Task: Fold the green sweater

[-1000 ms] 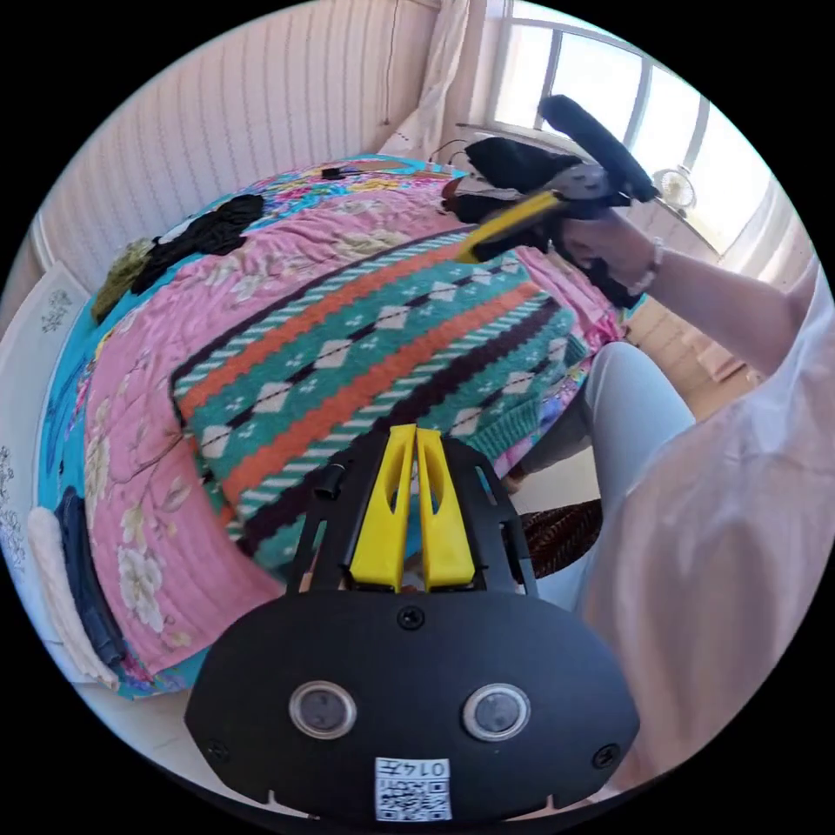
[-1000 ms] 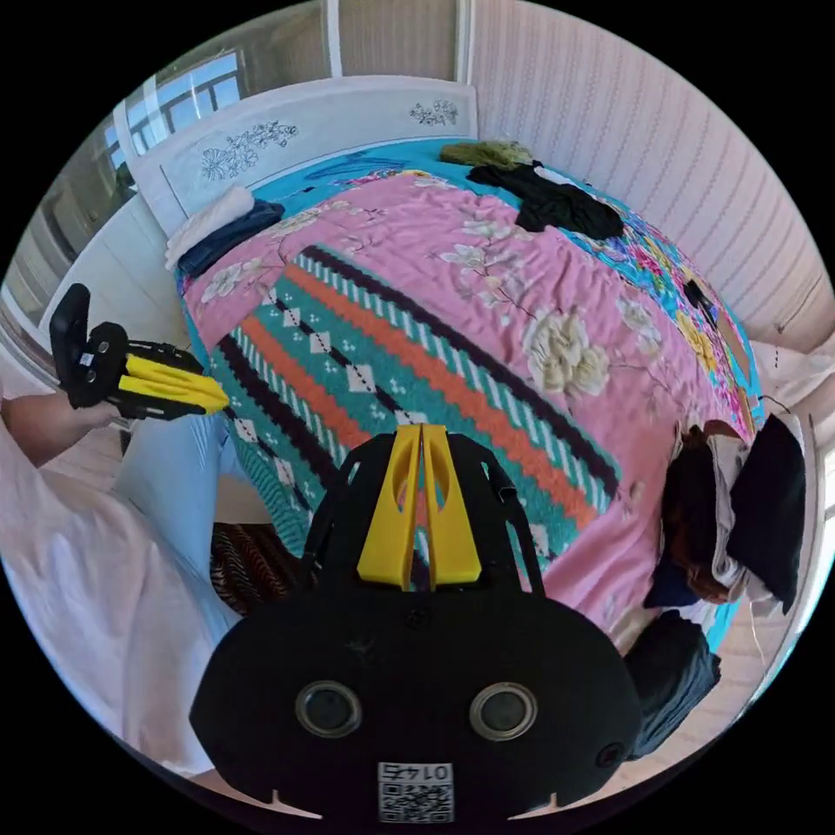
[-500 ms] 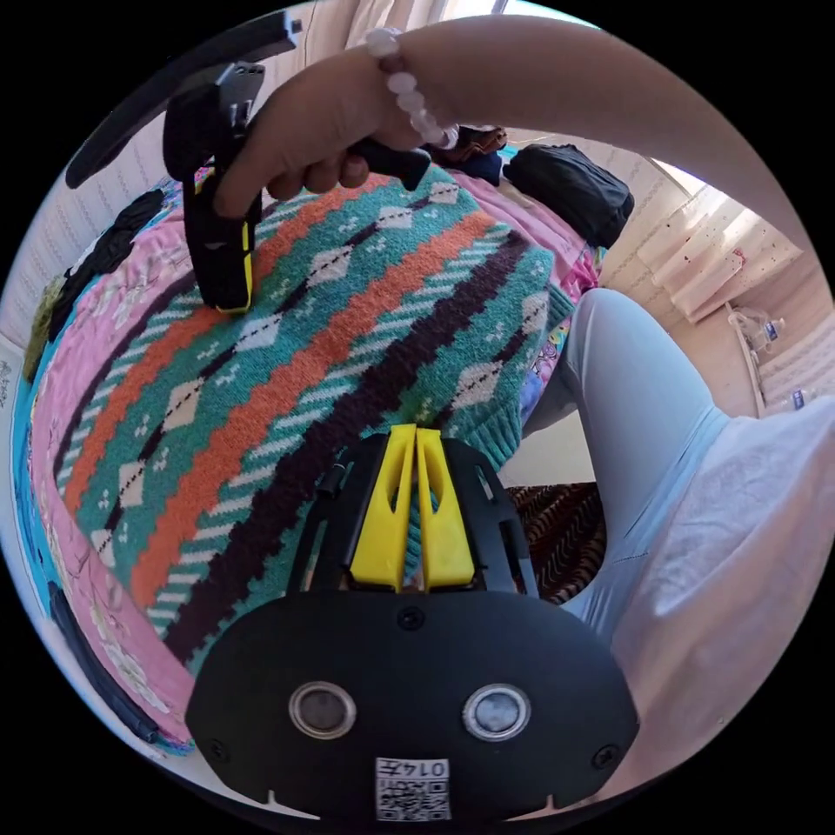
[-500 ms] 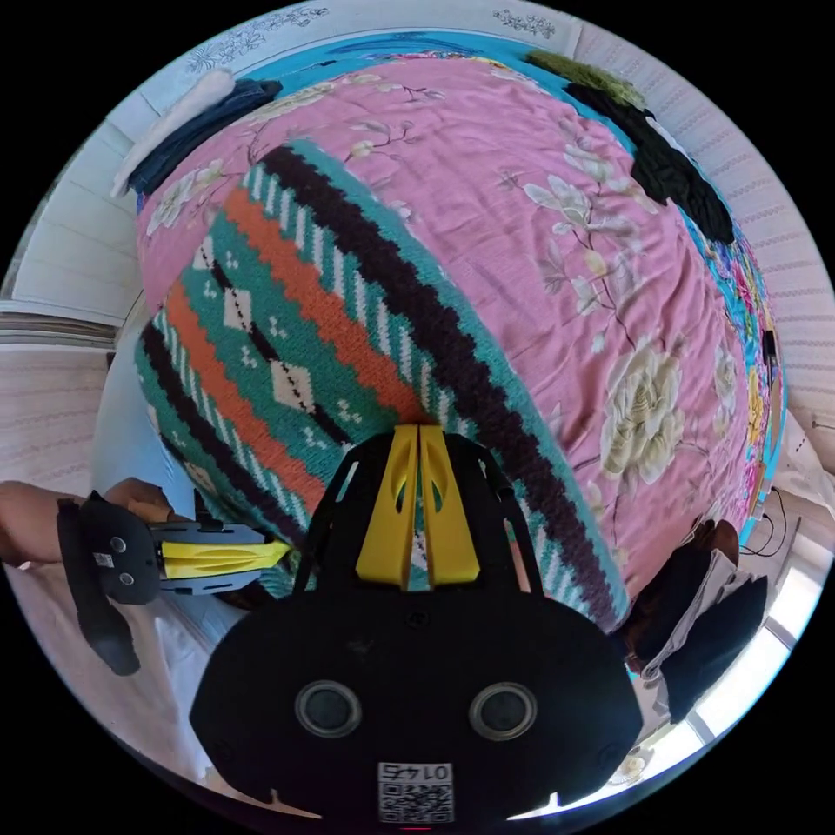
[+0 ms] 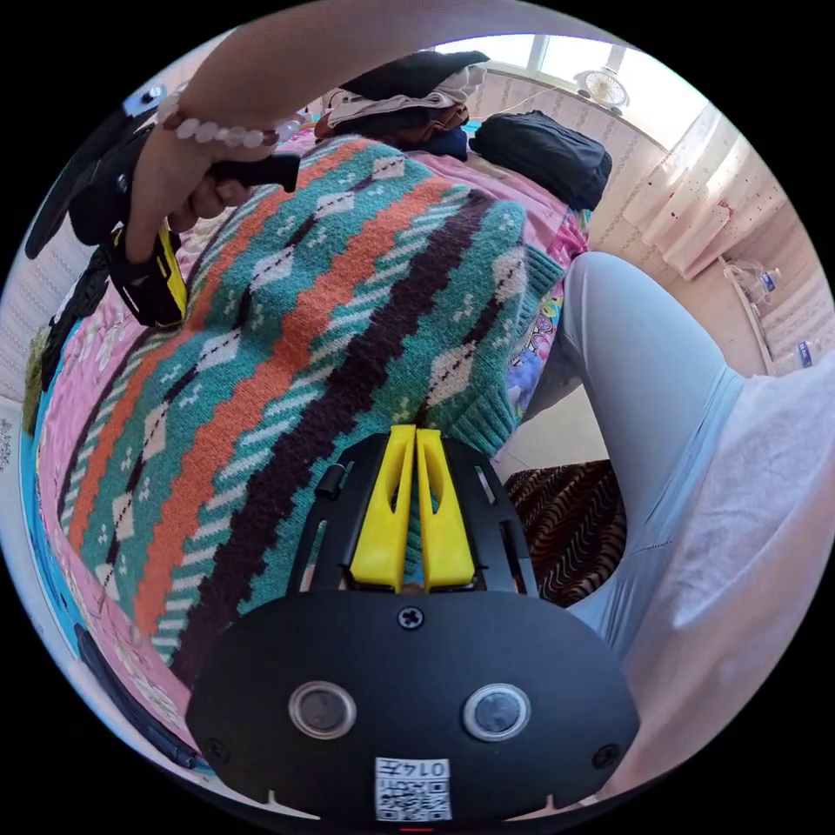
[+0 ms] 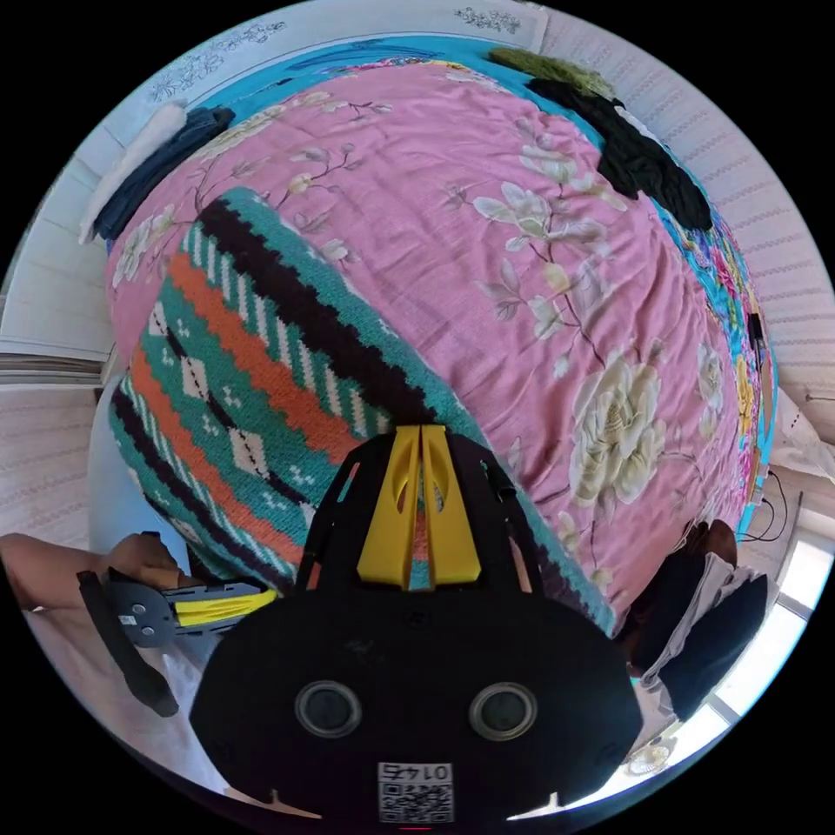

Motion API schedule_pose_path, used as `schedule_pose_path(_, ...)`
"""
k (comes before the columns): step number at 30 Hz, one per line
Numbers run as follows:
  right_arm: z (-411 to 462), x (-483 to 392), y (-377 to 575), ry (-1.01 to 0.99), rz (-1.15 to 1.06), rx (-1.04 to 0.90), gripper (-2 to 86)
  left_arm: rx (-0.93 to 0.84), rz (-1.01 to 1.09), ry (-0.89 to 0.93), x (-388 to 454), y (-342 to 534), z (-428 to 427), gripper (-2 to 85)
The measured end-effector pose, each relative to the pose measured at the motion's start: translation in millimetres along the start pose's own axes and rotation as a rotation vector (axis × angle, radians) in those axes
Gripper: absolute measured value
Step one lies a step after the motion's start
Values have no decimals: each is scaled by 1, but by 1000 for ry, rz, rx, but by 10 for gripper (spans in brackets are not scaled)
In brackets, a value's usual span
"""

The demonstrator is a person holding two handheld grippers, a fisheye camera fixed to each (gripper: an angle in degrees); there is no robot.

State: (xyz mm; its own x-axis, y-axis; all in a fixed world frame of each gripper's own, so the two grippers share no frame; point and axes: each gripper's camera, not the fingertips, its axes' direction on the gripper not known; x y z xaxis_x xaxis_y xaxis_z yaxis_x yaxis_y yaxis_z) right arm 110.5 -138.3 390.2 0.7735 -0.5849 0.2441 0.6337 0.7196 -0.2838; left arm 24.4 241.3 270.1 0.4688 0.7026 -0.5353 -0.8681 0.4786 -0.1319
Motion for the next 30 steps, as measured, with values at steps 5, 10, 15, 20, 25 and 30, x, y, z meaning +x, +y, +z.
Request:
schedule_pose_path(5, -59, 37, 122, 10, 250, 443, 1, 89, -134, 82, -20, 6, -31, -8)
schedule_pose_path(10, -45, 66, 304, -19, 634, 520, 57, 197, -225, 83, -50, -12, -66, 21)
schedule_pose_path(15, -3, 76, 385, -253, 821, 459, 147, 238, -126, 25, -61, -75, -83, 51)
schedule_pose_path(20, 23, 86, 408, -378, 863, 472, 166, 210, -94, -47, -65, -152, -84, 80)
schedule_pose_path(25, 33, 88, 426, -450, 857, 513, 120, 160, -61, -46, -63, -220, -71, 112)
schedule_pose_path(30, 32, 84, 435, -465, 813, 521, 81, 76, -136, -68, -70, -258, -44, 131)
